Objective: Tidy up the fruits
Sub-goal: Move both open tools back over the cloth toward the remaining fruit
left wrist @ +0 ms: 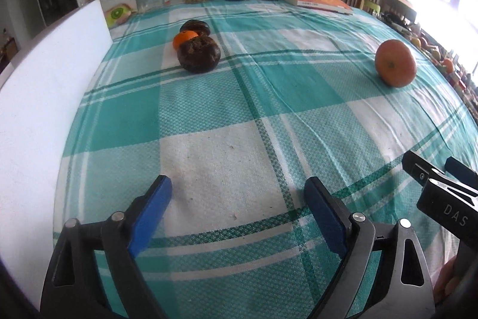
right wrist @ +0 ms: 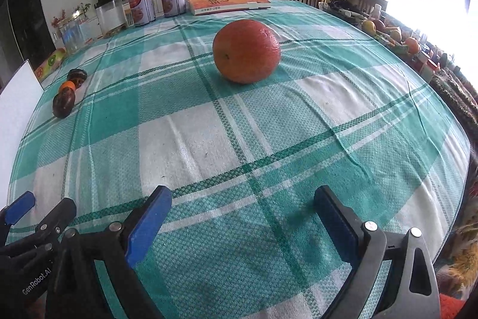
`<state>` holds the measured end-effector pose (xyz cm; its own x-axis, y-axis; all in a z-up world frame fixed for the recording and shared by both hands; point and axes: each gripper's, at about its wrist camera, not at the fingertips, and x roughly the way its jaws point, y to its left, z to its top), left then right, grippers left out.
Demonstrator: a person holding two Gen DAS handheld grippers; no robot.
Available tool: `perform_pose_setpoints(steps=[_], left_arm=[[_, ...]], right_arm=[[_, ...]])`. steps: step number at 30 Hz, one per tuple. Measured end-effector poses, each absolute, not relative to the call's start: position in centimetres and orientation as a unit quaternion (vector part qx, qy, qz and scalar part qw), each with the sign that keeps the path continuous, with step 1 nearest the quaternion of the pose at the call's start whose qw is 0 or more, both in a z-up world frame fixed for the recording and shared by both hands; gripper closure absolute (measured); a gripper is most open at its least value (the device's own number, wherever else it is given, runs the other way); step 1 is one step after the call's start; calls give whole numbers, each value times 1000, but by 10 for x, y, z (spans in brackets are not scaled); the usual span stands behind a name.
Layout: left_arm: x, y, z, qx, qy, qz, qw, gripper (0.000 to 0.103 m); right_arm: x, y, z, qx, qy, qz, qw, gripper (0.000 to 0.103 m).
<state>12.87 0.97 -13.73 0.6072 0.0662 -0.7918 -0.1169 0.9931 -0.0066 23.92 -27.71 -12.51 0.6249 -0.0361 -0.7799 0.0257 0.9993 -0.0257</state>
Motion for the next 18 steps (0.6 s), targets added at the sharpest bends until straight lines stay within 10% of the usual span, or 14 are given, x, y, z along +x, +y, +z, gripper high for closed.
perform_pose_setpoints(steps=[18], left_arm=[[212,62,-102,-142,409,119,893,10]], right_arm=[[240,-309,-122,103,431,-7,896,1]])
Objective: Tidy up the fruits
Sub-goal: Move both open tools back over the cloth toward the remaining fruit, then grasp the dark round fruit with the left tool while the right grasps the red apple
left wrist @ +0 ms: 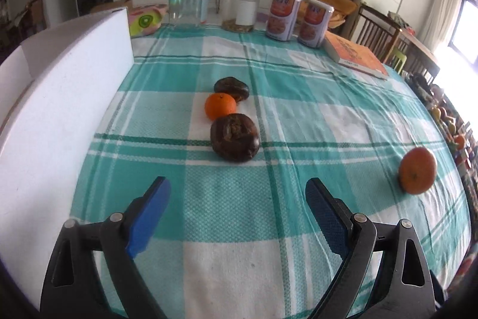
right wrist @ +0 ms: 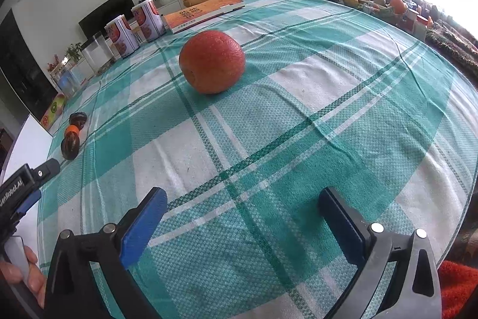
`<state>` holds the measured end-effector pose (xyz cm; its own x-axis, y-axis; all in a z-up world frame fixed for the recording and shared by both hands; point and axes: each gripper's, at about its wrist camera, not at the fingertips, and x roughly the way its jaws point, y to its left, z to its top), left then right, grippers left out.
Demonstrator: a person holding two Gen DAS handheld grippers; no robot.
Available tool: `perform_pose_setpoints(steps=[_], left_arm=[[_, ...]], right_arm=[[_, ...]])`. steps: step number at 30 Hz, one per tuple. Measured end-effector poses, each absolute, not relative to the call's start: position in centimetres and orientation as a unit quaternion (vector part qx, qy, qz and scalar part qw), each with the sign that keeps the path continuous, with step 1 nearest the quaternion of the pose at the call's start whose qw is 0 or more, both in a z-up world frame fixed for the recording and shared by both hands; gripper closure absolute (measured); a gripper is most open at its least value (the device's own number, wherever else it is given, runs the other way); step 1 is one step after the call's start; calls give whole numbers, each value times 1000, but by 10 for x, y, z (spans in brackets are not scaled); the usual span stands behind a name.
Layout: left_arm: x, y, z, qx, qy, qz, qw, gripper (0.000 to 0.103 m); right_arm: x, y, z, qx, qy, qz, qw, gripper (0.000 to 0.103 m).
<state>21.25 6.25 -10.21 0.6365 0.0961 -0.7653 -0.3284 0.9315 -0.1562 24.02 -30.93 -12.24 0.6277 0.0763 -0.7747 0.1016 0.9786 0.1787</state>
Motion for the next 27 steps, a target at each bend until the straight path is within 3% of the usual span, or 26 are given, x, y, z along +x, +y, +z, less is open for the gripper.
perform_pose_setpoints(steps=[4,7,9,10,14,21,24,27], left_arm=[[255,83,-131,-168,448,138,867,12],[260,81,-132,-144,434,143,878,13],[259,76,-130,-132,427,120,887,50],[258,74,-129,-122,430,118,887,55],[233,68,-124,-128,423,101,891,55],[159,40,-114,-147,454,3,879,55],[134,31,-102,-139,454,-33,879,55],[113,26,-90,-137,456,-63,877,55]], right_arm=[[240,-312,-122,111,431,-2,896,1],[240,-313,-122,116,430,2,895,0],[241,-313,-122,115,430,2,896,0],[242,-312,-122,113,430,2,896,0],[242,-314,-121,120,428,4,896,0],[236,-371,-113,284,380,27,880,0],[272,-361,-102,240,405,54,881,0],[319,-331,-83,116,409,79,902,0]])
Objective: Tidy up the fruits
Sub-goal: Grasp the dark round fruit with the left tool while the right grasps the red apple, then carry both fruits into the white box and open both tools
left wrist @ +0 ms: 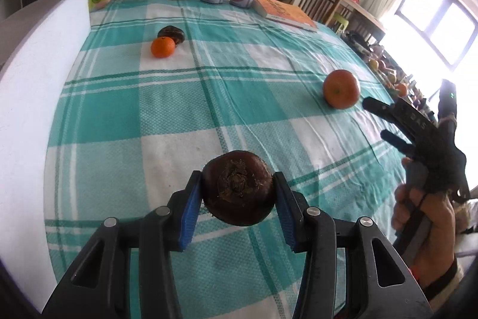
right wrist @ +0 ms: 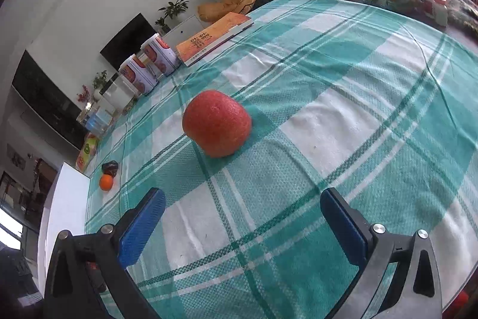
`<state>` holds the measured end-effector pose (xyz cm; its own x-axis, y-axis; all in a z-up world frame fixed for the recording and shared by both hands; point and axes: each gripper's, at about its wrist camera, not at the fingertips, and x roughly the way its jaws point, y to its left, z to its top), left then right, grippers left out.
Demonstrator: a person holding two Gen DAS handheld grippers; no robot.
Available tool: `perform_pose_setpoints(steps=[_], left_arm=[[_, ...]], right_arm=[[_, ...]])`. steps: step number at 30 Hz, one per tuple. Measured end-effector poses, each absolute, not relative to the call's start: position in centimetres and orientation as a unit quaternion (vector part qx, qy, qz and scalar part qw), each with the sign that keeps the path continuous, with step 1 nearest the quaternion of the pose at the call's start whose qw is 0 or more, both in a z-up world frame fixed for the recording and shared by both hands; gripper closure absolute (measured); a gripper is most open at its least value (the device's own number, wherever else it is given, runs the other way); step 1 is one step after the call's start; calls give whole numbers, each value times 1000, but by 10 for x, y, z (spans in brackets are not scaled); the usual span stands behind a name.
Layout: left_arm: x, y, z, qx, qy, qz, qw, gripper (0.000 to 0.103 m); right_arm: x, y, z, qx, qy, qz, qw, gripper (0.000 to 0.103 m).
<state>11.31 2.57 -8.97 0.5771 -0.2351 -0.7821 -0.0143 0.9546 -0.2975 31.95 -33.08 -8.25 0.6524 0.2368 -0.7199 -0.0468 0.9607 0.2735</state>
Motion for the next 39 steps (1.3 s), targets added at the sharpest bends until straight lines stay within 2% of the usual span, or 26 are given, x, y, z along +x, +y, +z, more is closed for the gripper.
perform_pose_setpoints(steps=[5,6,7,8,13,17,24,29,33,39], left_arm=[[82,24,-69,-125,447,-95,881,55],[77,24,-65,-122,445,-99,882,55],[73,25,-63,-121,443,-102,882,55],[68,26,-61,-120,442,-105,883,55],[55,42,-50,-143,436,-113,881,55],[42,66,-33,-178,423,-119,881,55],[4,139,-1,-232,376,-66,895,55],[-21,201,14,-228,343,24,911,55],[-25,250,1,-196,349,130,907,55],[-7,292,-44,-168,406,203,875,55]], right_arm=[[383,-277,-97,-120,447,100,881,0],[388,-274,-102,-139,453,108,874,7],[389,-275,-104,-139,455,119,871,20],[390,-278,-104,-118,462,131,869,42],[369,-315,-97,73,476,159,862,42],[333,-315,-92,211,488,257,807,43],[272,-216,-87,259,500,393,727,43],[250,-142,-75,327,507,466,647,43],[230,-63,-43,287,507,517,627,43],[196,60,-41,93,511,516,682,43]])
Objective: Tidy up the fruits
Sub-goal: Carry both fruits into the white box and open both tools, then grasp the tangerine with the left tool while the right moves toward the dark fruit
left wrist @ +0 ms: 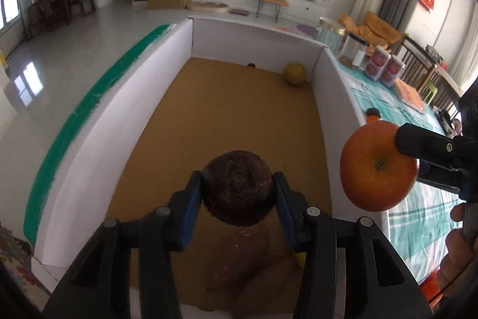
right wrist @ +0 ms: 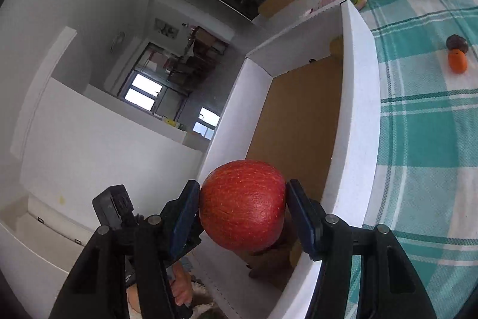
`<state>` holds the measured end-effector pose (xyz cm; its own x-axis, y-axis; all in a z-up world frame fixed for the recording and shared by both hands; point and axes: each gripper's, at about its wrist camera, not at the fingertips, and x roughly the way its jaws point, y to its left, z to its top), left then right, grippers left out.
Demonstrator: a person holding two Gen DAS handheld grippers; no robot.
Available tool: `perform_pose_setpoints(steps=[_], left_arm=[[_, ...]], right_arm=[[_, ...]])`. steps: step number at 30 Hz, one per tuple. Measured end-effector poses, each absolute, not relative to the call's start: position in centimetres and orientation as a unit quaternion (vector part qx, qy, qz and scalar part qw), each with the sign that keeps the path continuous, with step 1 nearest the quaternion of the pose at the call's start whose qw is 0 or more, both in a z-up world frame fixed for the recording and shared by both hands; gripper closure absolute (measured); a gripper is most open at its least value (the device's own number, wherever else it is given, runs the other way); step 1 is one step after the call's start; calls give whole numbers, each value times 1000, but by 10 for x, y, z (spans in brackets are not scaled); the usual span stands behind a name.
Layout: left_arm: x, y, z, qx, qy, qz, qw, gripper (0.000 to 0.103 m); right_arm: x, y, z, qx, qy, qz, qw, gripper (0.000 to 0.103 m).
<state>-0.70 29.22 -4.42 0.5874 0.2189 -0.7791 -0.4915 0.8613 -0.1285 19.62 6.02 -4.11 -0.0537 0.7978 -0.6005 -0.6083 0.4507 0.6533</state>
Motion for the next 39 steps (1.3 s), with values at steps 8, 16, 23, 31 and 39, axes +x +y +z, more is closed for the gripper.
perform_pose_setpoints(steps=[8,16,23,31,39], left_arm=[[13,298,-50,-141,432,236,859,21],[7,253,-17,-134,371,216,893,19],[40,164,-8,-61,371,127,918,16],[59,112,-3,-20,378,105,920,16],[73,79,-18,-54,398,63,914,15]], right_arm=[[185,125,-59,-82,464,469,747,41],[189,0,-7,-71,313,419,849,1],[229,-163,-102,-136,376,198,895,0],[241,-252,-109,-38,380,123,916,0],[251,-227,-127,-59,401,112,907,0]])
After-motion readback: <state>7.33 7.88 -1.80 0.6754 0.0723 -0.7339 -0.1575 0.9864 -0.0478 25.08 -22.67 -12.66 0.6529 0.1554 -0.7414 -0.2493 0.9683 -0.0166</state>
